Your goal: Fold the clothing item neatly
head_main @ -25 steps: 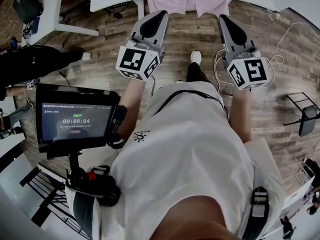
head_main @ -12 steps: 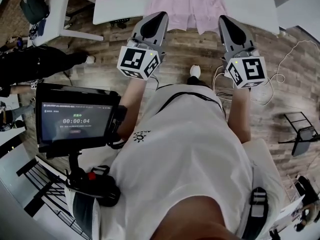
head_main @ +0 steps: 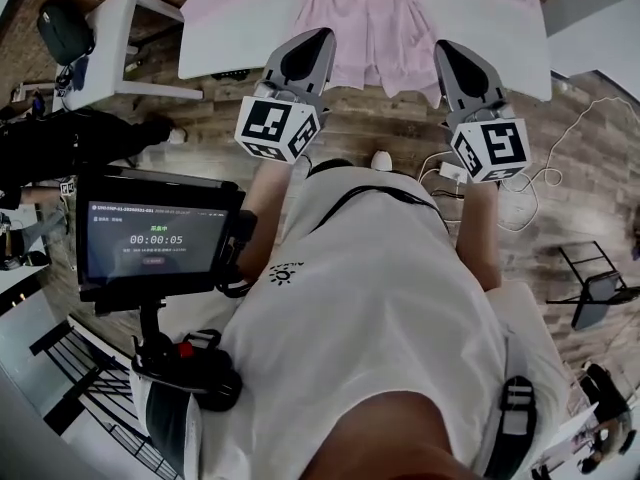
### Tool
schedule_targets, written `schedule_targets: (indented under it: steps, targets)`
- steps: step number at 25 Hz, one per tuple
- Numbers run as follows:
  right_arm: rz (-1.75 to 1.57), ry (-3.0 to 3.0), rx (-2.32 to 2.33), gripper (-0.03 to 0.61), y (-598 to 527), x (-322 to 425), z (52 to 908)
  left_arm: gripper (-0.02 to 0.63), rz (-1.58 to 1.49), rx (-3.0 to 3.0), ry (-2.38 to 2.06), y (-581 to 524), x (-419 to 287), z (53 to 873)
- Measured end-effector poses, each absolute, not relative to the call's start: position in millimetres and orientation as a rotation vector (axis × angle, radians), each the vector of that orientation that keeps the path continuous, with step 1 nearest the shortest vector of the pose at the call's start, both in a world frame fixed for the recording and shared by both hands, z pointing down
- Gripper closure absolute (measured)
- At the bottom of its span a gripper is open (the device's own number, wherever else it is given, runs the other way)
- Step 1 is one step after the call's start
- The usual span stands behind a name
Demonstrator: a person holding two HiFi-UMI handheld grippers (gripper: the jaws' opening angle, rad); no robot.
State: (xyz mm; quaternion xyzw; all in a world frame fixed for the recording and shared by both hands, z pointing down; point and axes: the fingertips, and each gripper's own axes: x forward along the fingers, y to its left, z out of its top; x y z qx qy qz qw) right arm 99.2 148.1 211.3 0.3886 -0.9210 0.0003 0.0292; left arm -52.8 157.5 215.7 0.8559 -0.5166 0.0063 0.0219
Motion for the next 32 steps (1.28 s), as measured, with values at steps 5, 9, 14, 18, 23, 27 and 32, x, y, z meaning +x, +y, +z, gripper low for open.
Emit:
schedule_targets:
  steps: [5,9,14,18,23,27,32]
  targets:
    - [0.006,-2.858,1.140,0.581,113.9,94.0,210.4,0.614,0.021,2.643,-1.610,125.8,-47.0,215.7]
    - [0.011,-2.859,1.115,0.581,93.0,84.5,211.4,0.614,0.017,2.644,-1.599,102.1,-48.5,216.8]
    - [0.045,-2.835,1.106,0.581,52.0,62.7,223.4,0.614,0.026,2.634,-1.564,56.6,-67.0,230.9]
    - [0.059,-2.812,1.121,0.581,24.7,53.7,226.3,0.614,0.038,2.638,-1.542,24.1,-79.2,234.2]
    - [0.073,-2.795,1.182,0.581,10.9,55.8,227.2,0.614,0.054,2.667,-1.504,5.7,-81.1,234.4]
    - [0.095,-2.762,1.221,0.581,-22.4,42.9,233.2,0.614,0.062,2.690,-1.444,-29.9,-89.9,239.1]
    - [0.115,-2.715,1.289,0.581,-55.6,29.7,235.3,0.614,0.081,2.724,-1.353,-68.9,-97.4,245.3]
